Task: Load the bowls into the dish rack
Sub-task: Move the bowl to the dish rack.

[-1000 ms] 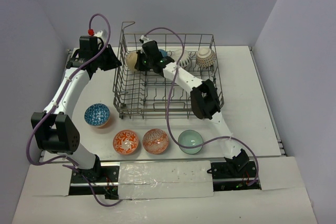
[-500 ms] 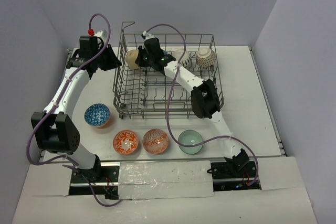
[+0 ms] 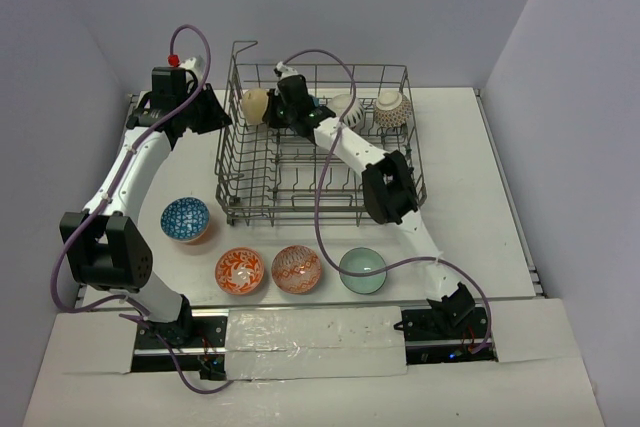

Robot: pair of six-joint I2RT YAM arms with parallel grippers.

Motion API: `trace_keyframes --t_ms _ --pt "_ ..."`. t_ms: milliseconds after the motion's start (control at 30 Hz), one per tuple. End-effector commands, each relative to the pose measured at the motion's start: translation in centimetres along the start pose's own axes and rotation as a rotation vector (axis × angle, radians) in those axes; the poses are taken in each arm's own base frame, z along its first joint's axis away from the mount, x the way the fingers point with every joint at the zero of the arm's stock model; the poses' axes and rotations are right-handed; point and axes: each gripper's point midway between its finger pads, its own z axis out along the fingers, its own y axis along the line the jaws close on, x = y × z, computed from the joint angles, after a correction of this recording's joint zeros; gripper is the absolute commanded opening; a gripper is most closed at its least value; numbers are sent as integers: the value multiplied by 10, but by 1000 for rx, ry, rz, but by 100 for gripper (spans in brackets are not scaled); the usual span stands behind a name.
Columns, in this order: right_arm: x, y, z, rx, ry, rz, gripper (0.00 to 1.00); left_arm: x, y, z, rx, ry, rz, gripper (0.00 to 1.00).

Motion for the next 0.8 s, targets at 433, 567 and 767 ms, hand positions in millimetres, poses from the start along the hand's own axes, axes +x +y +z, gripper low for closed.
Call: trace_keyframes --t_ms 433,567,767 --pt "-29 71 -70 -383 -62 -58 27 -1 8 6 -33 7 -14 0" --pt "-54 93 -111 -444 -132 -73 28 -2 7 5 -28 3 -13 0" --pt "-59 97 -145 -418 -136 -124 29 -2 4 3 -16 1 -13 0"
